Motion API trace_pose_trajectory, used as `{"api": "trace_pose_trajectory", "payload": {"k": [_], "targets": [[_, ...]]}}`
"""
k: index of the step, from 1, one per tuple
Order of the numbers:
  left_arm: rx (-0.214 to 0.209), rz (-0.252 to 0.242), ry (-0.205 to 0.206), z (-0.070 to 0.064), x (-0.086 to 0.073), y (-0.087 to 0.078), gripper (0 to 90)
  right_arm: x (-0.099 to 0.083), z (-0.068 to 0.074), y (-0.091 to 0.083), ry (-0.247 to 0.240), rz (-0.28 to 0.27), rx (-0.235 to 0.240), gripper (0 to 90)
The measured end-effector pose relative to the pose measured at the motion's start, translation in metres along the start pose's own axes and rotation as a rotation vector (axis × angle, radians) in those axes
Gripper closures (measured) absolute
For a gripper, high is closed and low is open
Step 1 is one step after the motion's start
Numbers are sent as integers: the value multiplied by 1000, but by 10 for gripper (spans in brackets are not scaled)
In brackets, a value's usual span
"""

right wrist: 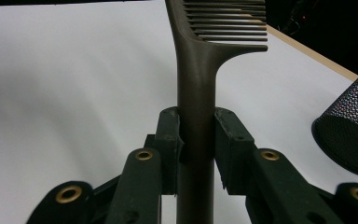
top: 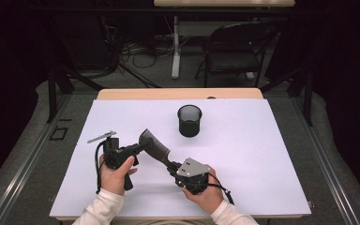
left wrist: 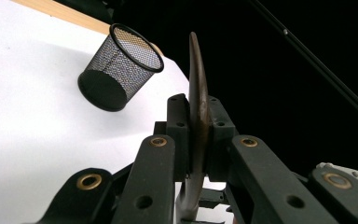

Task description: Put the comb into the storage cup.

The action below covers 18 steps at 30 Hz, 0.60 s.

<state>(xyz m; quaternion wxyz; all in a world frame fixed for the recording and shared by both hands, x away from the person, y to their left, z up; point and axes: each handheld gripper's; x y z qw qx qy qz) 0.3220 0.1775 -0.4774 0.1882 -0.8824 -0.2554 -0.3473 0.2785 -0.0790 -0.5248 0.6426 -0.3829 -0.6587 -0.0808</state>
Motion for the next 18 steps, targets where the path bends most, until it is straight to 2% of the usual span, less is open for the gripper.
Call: {"api": "trace_pose_trajectory", "payload": {"k": [18], "targets": [[-14,-10,-17,0,-1,0,839,0,0,0,1,-1,2,724]]}}
Point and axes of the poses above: each handheld gripper's, and its own axes: y roughly forward along the jaws, x roughly out of its top, z roughly to its left, and after that the axes turned 4 degrees about -z, right-handed
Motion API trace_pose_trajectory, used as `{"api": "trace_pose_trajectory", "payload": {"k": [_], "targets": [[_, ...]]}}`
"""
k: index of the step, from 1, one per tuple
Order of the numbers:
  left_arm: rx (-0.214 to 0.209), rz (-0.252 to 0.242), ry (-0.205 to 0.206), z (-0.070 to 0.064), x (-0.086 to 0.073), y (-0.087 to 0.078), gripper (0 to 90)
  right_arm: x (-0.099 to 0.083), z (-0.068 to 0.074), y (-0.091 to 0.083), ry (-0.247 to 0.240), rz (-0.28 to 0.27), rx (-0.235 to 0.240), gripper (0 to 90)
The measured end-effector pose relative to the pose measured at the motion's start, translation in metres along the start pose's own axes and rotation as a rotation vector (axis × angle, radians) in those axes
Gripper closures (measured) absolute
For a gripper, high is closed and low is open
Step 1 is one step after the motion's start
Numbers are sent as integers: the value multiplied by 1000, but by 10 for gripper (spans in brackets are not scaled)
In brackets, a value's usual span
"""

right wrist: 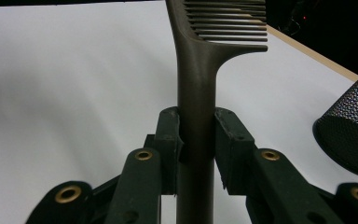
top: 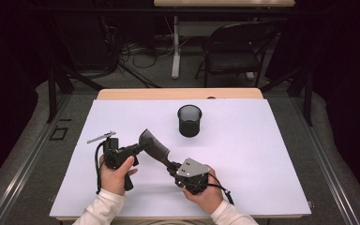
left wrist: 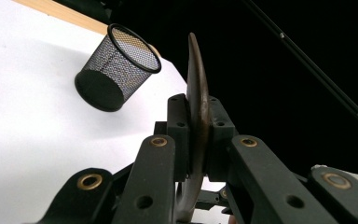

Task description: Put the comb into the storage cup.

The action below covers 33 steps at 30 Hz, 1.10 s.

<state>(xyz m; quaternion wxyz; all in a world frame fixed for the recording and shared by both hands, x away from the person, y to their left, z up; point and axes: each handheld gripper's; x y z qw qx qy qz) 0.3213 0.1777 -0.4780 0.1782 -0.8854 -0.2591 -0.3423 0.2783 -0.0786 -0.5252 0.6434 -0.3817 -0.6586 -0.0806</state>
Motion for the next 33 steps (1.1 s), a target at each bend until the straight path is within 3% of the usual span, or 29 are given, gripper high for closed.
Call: {"api": "trace_pose_trajectory", "payload": {"k": [13,33], "targets": [[-6,-1,-8,1,0,-1,839,0,0,0,7,-5,7,721],[3,-26,-21,5,1,-3,839,-1,0,1,-13,-3,-2,593]]}}
Point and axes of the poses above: each handheld gripper's, and its own axes: y roughly forward along the jaws, x roughly out of its top, z roughly to its left, and after that the axes turned 4 degrees about -z, right-handed
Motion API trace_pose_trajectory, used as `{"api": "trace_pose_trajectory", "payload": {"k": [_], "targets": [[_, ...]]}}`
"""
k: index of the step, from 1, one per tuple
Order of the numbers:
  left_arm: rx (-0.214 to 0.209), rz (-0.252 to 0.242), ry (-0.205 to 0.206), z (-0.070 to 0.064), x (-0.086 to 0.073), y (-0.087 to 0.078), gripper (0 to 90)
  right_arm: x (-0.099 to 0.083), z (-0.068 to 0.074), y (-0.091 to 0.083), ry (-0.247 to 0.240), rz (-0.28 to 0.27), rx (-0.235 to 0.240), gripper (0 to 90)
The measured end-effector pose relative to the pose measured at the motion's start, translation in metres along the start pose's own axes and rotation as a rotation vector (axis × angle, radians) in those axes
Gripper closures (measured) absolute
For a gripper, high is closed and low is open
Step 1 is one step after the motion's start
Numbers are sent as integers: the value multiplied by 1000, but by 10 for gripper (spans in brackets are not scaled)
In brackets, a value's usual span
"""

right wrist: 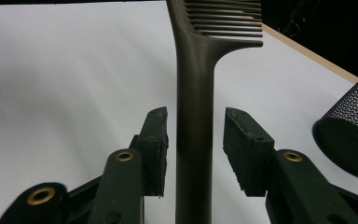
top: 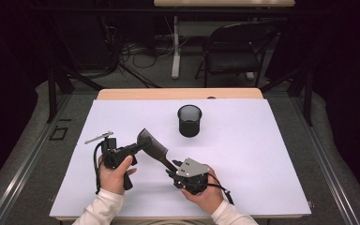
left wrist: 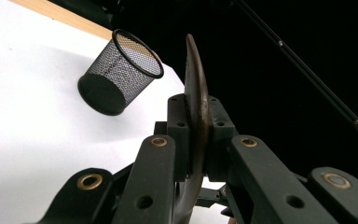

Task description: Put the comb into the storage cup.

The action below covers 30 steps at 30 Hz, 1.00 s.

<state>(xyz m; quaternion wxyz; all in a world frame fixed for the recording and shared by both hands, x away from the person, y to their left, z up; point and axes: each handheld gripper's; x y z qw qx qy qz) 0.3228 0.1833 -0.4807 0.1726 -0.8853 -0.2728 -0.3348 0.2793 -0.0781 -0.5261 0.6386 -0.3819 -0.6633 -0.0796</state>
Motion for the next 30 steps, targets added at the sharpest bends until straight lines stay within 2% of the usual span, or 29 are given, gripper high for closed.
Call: {"api": "trace_pose_trajectory", "payload": {"k": [10,11,23,30], "targets": [[20,-33,-5,7,2,-4,839,-1,0,2,-24,6,-11,515],[22,-32,6,8,3,-5,839,-1,0,2,-25,8,-13,506],[38,-76,24,12,6,-11,838,-1,-1,2,-69,-3,-51,462],[38,-100,46,13,8,-12,838,-3,-3,0,-66,-3,-55,456]]}}
Point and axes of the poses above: each handheld gripper's, and its own axes: y roughly forward along the jaws, x roughly out of its top, z roughly to its left, and after that the axes turned 4 degrees about -z, right-handed
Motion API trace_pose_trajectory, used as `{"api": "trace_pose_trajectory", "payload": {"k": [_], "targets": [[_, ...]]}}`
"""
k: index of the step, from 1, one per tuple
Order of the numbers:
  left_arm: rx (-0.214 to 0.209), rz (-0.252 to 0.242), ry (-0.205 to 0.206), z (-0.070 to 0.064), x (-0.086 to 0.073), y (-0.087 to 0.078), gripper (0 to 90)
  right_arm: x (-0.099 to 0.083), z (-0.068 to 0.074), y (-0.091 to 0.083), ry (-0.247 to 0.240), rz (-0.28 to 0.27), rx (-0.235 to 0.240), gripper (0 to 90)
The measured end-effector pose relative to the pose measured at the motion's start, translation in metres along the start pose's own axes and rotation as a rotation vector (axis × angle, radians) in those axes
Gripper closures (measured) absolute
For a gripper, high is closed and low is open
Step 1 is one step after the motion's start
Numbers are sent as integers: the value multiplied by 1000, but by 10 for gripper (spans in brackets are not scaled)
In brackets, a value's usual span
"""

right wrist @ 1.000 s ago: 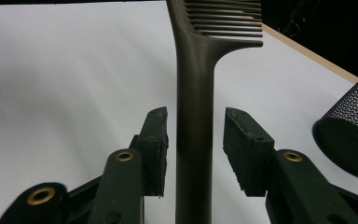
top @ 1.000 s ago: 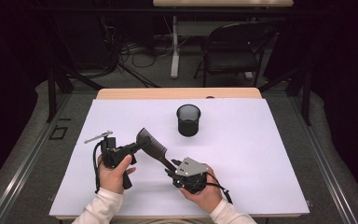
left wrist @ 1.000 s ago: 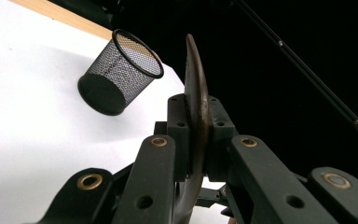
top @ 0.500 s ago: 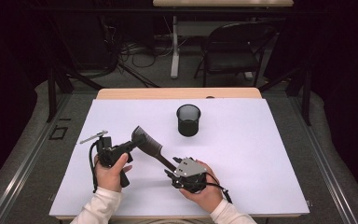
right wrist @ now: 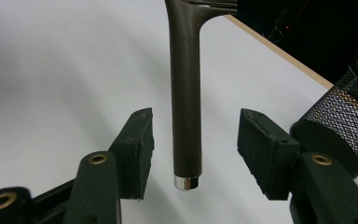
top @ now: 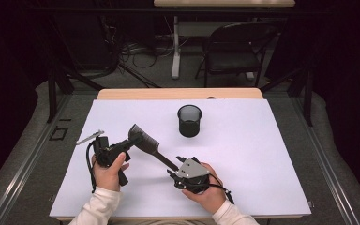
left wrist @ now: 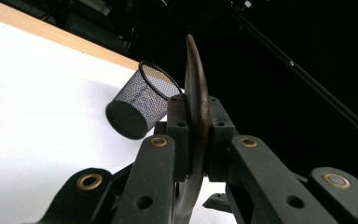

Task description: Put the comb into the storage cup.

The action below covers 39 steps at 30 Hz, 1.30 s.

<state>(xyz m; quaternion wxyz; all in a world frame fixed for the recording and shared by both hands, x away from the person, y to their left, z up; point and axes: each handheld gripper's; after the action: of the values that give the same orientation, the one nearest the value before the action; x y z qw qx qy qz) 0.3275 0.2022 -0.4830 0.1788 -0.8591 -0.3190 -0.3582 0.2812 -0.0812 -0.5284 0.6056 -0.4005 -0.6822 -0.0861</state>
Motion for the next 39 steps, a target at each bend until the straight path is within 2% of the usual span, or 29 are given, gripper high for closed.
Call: {"api": "trace_pose_trajectory", "payload": {"k": [7,14,21,27,31,34,39], "targets": [[-4,-27,22,0,2,-3,838,-2,-3,0,5,12,-33,414],[1,-42,50,0,3,-5,838,-4,-9,0,51,17,-55,344],[2,-56,88,-2,4,-6,838,-5,-13,0,109,23,-37,306],[-1,-73,104,-2,6,-8,838,-5,-18,-3,175,32,-2,321],[3,-82,117,-4,8,-10,839,-5,-23,-5,209,25,-2,320],[6,-87,128,-4,8,-11,839,-7,-28,-7,222,26,9,293],[10,-95,141,-5,9,-13,838,-8,-33,-9,239,26,0,264]]}}
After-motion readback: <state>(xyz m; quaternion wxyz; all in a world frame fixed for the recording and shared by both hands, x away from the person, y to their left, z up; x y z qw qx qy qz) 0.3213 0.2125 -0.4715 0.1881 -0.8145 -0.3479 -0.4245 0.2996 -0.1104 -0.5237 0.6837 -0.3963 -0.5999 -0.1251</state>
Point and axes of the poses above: each handheld gripper's, and its own axes: y roughly forward along the jaws, x roughly out of its top, z roughly to its left, and after that the axes turned 4 degrees about -z, right-handed
